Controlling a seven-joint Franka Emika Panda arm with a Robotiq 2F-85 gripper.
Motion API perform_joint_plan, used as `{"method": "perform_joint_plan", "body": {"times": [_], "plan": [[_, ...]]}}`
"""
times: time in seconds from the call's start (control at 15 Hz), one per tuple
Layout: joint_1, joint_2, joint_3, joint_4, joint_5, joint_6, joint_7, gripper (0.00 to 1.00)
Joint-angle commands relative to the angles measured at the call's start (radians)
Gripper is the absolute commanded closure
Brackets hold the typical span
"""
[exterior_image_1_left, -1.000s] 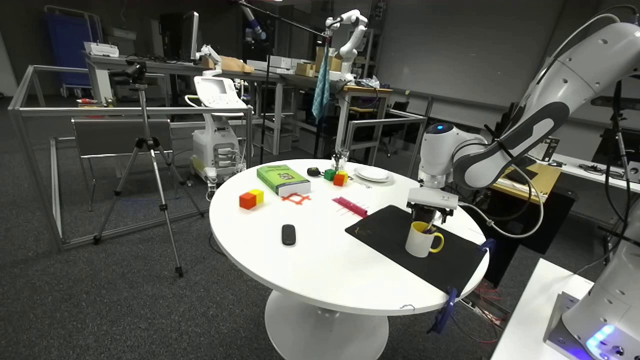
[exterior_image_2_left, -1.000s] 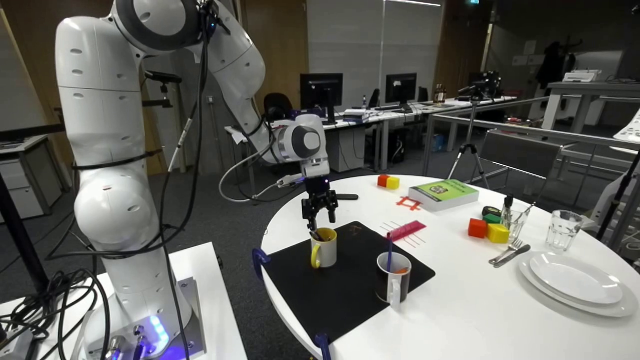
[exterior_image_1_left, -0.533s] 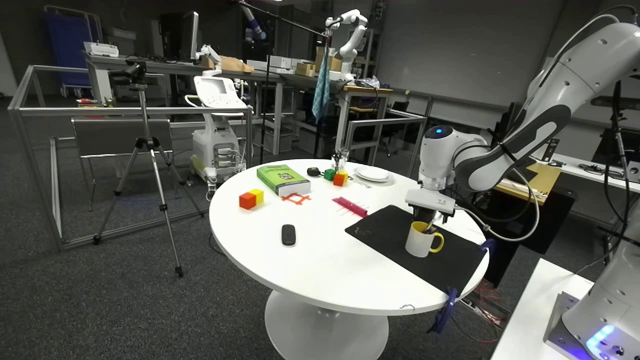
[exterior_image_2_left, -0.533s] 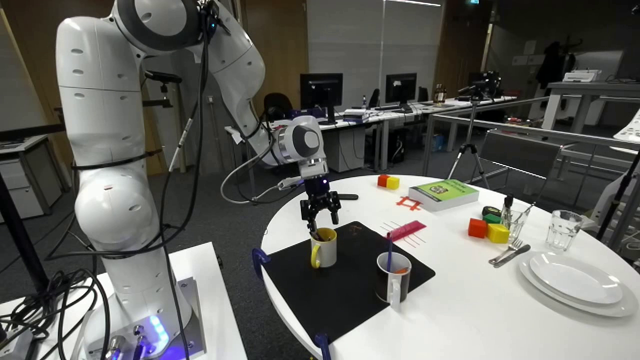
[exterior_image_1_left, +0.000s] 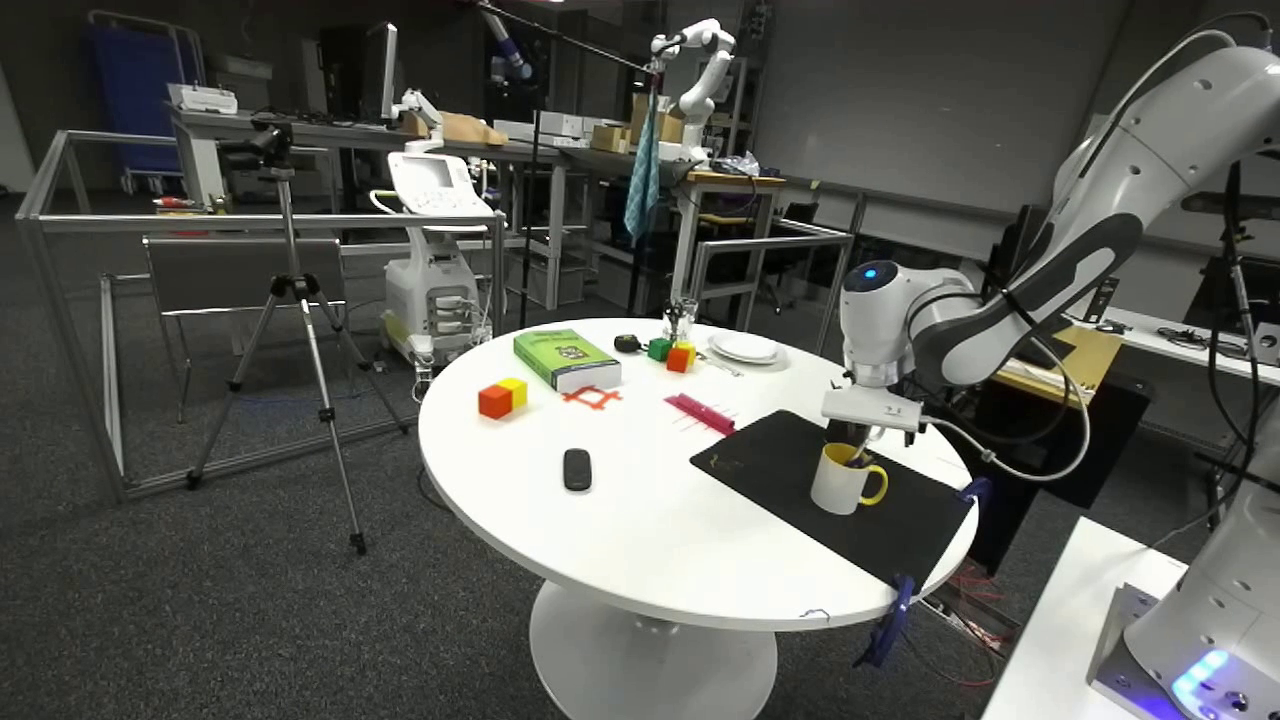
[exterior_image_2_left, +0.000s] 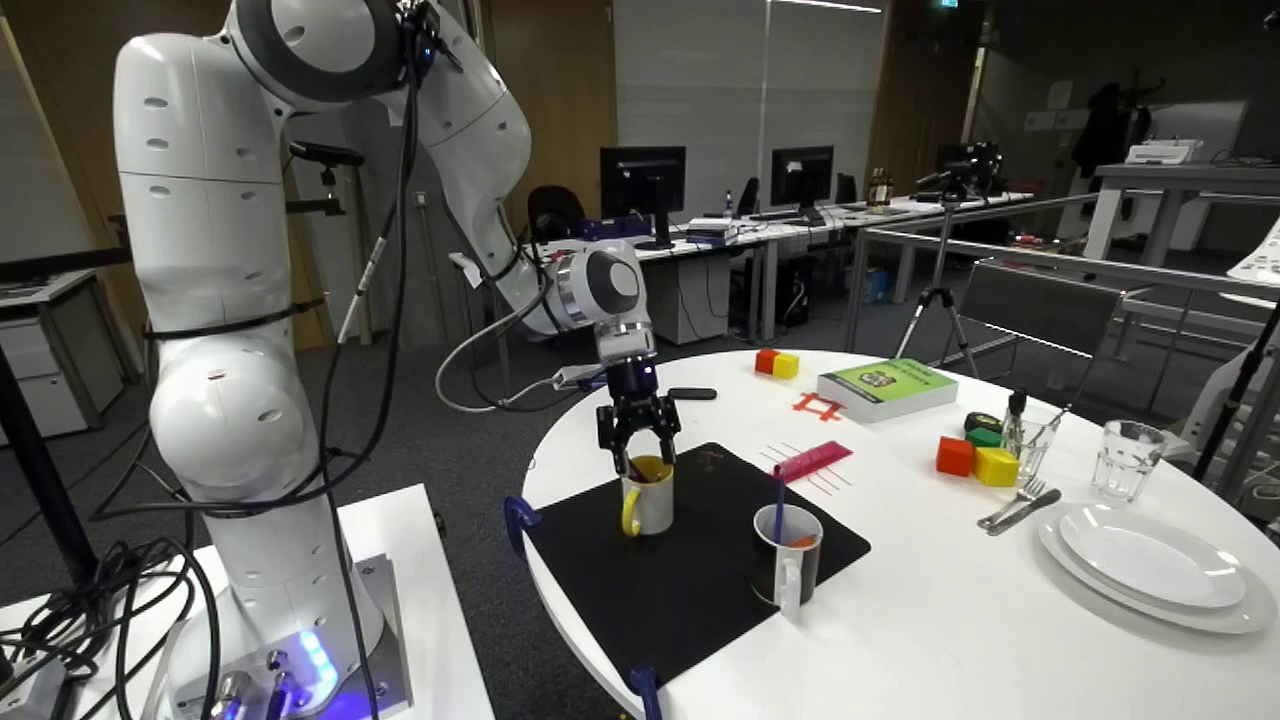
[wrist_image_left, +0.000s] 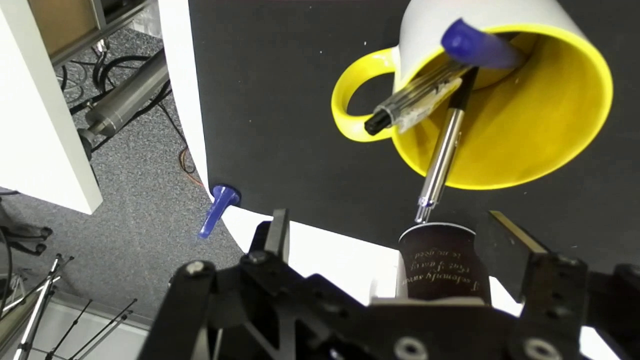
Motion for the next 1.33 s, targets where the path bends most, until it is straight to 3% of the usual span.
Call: {"method": "perform_joint_plan", "body": {"times": [0.0,0.53,1.27], "plan": [[0.009,0.012,-0.004,0.004,-0.065,-0.028,0.049,0.0],[0.012,0.064,-0.001,0.013,-0.21,0.011,0.189,0.0],[0.025,0.082,0.019,0.027,-0.268,0.012,0.236,0.0]]}}
